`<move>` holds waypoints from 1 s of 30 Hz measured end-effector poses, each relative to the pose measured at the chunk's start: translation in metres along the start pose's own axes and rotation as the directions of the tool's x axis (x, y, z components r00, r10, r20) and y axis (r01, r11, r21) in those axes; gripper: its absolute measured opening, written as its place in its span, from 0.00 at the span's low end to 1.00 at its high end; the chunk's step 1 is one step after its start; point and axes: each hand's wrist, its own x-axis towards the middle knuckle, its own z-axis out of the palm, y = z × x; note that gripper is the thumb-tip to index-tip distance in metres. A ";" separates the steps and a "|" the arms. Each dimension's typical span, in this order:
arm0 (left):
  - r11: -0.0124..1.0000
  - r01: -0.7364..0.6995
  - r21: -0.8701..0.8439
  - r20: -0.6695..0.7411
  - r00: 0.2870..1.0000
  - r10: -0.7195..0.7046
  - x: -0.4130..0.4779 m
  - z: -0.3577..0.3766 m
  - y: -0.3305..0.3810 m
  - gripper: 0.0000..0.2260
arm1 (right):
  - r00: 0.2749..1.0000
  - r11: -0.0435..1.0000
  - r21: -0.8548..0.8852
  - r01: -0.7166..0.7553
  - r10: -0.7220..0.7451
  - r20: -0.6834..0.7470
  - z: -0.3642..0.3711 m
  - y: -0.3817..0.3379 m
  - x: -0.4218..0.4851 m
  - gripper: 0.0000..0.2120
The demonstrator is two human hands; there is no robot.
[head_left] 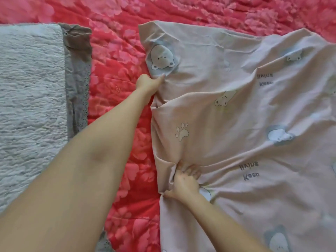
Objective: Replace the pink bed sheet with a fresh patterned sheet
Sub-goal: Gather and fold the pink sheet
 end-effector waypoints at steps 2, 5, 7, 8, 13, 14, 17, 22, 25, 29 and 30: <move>0.998 0.017 -0.066 -0.014 1.000 -0.018 0.017 0.011 0.009 0.28 | 1.000 1.000 -0.016 -0.013 0.013 0.002 0.009 0.003 0.003 0.64; 0.997 -0.028 -0.073 -0.098 0.995 0.021 0.037 0.018 0.022 0.15 | 0.998 0.998 -0.011 -0.062 0.062 0.007 0.015 0.002 0.004 0.65; 0.996 -0.069 -0.052 -0.169 0.984 0.059 0.042 0.017 0.028 0.09 | 0.996 0.998 0.001 -0.060 0.060 0.061 0.022 0.002 0.006 0.63; 0.995 -0.099 -0.030 -0.181 0.979 0.092 0.044 0.017 0.033 0.15 | 0.997 0.999 0.007 -0.054 0.053 0.064 0.025 0.003 0.007 0.62; 0.950 -0.267 0.161 -0.296 0.905 0.305 0.018 -0.009 0.070 0.18 | 0.994 0.996 0.090 -0.014 0.005 0.107 0.029 0.014 0.008 0.66; 0.941 -0.280 0.192 -0.301 0.895 0.328 0.011 -0.018 0.075 0.18 | 0.988 0.997 0.082 0.002 -0.014 0.152 0.021 0.018 0.004 0.69; 0.874 -0.425 0.235 -0.247 0.844 0.477 -0.020 -0.047 0.096 0.19 | 0.951 0.984 0.165 0.073 -0.119 0.286 -0.031 0.030 -0.014 0.66; 0.721 -0.692 0.024 -0.141 0.712 0.688 -0.083 -0.066 0.168 0.14 | 0.939 0.602 0.797 0.039 0.251 -0.236 -0.189 0.040 -0.035 0.25; 0.622 -0.783 0.003 -0.105 0.618 0.779 -0.130 -0.062 0.211 0.14 | 0.710 0.612 0.713 0.343 0.328 -0.623 -0.316 0.047 -0.039 0.23; 0.428 -0.903 0.036 0.036 0.429 0.903 -0.187 -0.045 0.229 0.16 | 0.707 0.554 0.577 0.601 -0.031 -0.707 -0.449 0.055 -0.035 0.36; 0.370 -0.928 0.050 0.073 0.373 0.925 -0.199 -0.042 0.230 0.18 | 0.729 0.562 0.553 0.615 -0.136 -0.671 -0.473 0.059 -0.037 0.41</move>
